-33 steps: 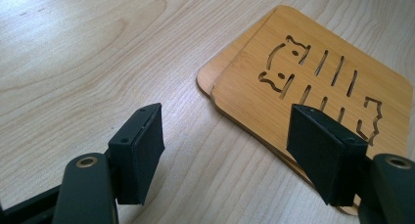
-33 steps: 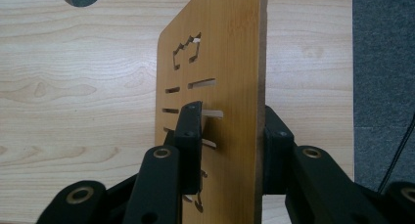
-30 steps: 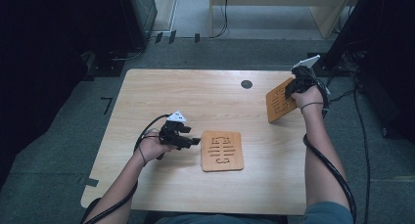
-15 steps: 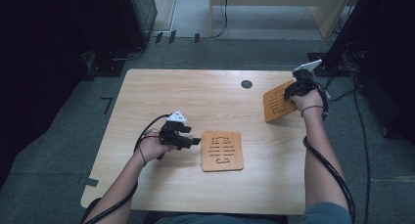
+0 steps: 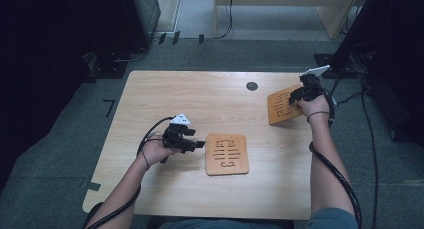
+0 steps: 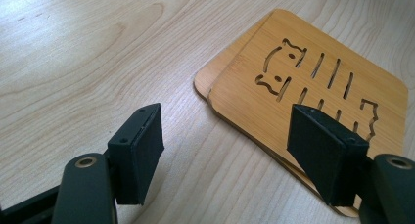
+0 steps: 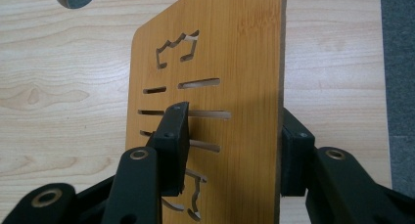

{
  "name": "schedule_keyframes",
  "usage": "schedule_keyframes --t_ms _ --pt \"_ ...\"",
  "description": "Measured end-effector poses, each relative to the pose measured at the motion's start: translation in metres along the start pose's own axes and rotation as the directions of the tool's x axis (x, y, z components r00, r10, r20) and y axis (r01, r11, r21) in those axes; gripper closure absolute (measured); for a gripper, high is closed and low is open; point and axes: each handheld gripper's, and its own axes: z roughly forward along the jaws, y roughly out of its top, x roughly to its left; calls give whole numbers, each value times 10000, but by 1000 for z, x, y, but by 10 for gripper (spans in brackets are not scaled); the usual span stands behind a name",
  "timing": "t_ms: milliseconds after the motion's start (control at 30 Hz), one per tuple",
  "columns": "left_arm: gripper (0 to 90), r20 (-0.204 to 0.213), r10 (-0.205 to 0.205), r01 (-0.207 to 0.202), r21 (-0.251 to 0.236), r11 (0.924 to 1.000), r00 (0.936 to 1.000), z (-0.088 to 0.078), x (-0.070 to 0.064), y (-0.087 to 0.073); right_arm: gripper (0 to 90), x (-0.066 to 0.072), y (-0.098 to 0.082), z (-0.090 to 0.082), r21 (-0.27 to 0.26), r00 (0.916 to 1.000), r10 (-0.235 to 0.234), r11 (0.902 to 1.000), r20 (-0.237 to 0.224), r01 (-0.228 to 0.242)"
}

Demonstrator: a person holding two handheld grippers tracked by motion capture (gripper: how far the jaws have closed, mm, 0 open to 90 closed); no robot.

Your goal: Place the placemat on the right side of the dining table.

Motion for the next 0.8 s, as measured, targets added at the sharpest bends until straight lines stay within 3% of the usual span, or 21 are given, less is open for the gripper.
schedule_keyframes --t_ms 300,800 --pt "283 -11 31 -31 17 10000 10000 0 0 0 520 -10 -5 7 -30 9995 242 9997 -219 -243" --pt "283 -45 37 -37 -17 10000 10000 0 0 0 481 -11 -8 15 31 9996 201 9998 -201 -200"
